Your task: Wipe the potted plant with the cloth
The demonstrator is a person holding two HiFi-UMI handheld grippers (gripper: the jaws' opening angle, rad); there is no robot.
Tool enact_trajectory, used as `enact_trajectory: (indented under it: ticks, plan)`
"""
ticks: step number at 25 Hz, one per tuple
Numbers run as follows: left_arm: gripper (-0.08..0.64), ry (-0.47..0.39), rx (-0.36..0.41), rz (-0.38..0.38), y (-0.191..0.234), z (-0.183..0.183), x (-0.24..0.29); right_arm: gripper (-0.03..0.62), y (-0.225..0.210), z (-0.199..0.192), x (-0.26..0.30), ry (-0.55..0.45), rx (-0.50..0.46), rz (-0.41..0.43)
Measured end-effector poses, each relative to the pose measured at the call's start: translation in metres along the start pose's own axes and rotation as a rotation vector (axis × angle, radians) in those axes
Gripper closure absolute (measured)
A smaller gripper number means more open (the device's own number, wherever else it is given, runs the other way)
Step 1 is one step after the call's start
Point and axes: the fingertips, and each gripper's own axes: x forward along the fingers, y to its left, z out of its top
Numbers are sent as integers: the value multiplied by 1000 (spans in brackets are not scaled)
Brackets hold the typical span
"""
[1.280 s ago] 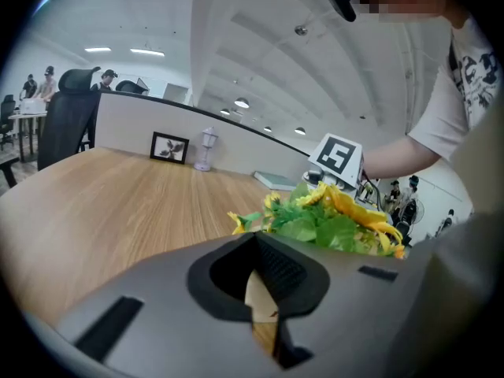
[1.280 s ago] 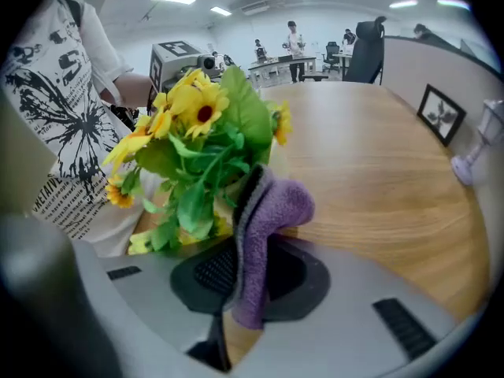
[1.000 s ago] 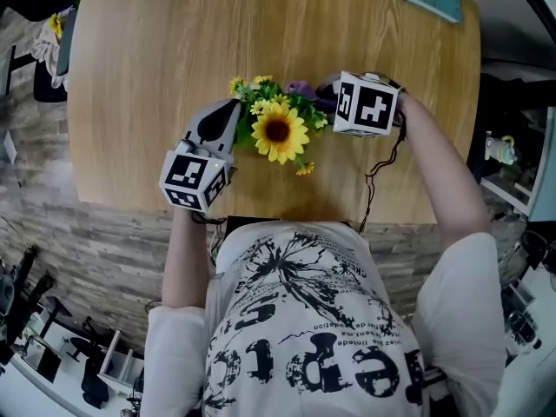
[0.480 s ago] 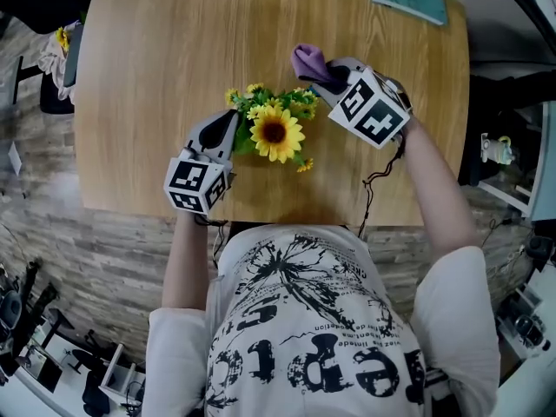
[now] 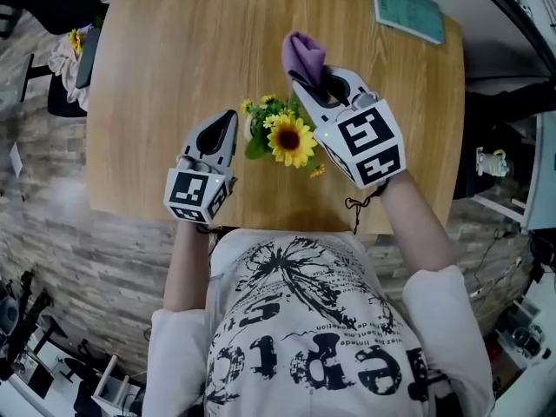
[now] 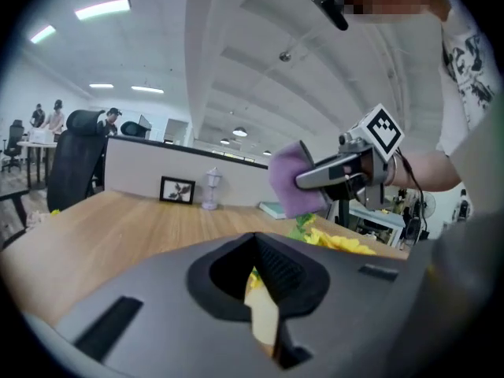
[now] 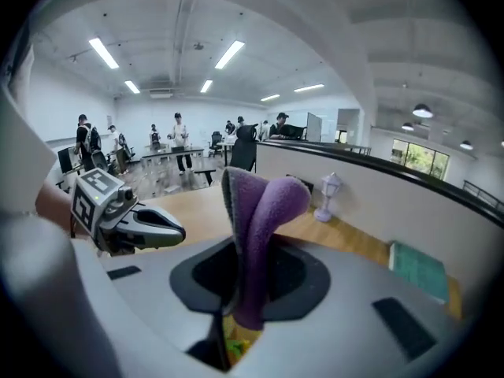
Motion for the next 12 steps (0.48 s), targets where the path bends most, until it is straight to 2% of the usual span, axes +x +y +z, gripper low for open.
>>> enact_trajectory:
  ticks: [5, 8, 12]
  plan:
    - [557, -74, 103, -113, 24, 53, -13, 520, 23, 35, 7, -68, 86, -102]
    - [557, -96, 142, -198, 34, 72, -28, 520, 40, 39, 14, -70, 152, -159]
    - [557, -117, 180, -275, 53, 82, -47, 520, 73, 33, 34, -45, 221, -196]
